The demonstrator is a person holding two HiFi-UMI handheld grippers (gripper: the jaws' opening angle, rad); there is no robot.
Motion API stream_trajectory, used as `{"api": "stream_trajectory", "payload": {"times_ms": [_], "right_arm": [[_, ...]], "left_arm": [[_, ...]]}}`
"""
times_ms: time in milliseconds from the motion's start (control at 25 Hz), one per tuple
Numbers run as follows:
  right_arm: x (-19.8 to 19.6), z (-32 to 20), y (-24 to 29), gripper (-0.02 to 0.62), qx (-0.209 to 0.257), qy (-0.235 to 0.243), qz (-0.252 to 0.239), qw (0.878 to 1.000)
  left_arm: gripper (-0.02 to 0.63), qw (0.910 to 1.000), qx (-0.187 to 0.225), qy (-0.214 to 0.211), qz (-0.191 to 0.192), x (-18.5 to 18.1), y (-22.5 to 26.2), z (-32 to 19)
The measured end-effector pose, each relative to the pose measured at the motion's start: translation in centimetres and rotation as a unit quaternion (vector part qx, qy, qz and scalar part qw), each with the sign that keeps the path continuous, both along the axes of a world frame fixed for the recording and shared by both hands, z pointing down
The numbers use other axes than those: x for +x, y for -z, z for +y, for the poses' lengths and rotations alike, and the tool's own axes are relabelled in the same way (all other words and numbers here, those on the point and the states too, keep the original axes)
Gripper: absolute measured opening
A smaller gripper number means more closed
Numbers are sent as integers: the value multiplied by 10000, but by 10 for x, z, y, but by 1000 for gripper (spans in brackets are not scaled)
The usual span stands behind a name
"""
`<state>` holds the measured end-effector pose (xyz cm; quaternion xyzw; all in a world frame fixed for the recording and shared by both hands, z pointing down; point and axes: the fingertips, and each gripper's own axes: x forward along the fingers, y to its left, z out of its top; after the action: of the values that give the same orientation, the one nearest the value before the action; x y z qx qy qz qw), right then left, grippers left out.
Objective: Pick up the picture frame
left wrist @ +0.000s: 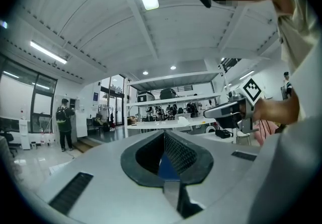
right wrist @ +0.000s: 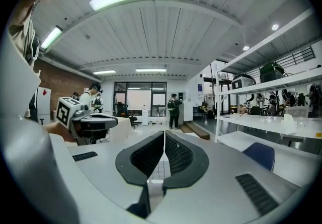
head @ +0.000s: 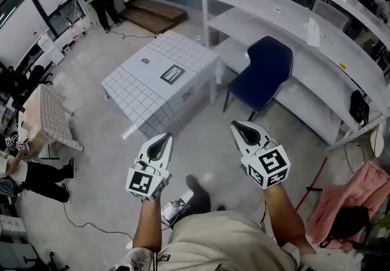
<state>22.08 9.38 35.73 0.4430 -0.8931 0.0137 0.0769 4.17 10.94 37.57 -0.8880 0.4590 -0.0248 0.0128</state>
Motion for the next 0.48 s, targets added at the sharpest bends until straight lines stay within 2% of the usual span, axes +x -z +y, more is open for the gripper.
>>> {"api": "stream_trajectory", "payload": {"times_ms": [280, 480], "right_arm": [[-23, -83, -8, 28, 4, -91, 4, 10000], [-56, -149, -10, 28, 29, -88, -46, 9999]], "left_arm": [[15, 9997, 117, -212, -18, -20, -8, -82], [15, 9995, 69, -302, -28, -43, -12, -145]]}}
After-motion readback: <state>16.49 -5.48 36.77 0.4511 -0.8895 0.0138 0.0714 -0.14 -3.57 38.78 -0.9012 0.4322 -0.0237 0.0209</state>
